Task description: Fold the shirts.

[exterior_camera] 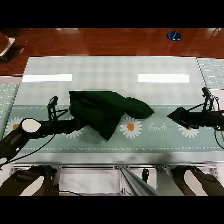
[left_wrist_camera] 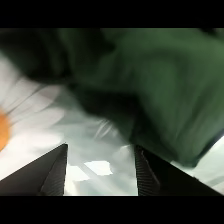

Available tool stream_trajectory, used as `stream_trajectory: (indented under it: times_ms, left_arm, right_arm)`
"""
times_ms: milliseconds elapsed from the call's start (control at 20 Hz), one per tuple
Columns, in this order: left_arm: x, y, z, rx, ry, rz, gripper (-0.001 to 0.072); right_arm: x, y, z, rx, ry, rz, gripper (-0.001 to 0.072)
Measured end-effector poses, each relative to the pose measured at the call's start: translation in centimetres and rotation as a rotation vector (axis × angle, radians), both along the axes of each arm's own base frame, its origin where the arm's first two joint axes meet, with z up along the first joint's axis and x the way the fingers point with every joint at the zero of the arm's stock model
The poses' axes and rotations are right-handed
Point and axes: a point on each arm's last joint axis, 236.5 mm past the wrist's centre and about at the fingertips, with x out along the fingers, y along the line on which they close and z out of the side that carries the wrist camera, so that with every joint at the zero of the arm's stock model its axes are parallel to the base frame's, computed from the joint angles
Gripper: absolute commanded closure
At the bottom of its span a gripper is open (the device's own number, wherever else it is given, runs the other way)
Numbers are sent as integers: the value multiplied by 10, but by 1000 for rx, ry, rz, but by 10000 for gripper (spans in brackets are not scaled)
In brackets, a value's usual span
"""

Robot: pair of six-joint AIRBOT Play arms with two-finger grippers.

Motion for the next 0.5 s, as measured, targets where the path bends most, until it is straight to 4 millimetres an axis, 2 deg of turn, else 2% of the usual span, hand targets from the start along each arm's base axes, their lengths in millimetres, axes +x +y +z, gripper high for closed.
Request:
stream_trajectory:
  times_ms: [300, 350, 400, 450, 500]
  left_arm:
    - [23, -21, -18, -96, 42, 39, 209]
    - [28, -25, -18, -100, 40, 34, 311]
    - [33, -29, -18, -99, 33, 21, 562]
    - [37, -35, -16, -103, 24, 5, 676]
    - [41, -40, -13, -105, 12, -14, 680]
  right_arm:
    - [-14, 12, -17, 58, 33, -16, 305]
    - [-17, 16, -21, 64, 45, -6, 305]
    - [-18, 23, -25, 73, 57, 10, 305]
    - [-19, 30, -29, 79, 65, 26, 305]
    - [-18, 36, -33, 81, 70, 42, 305]
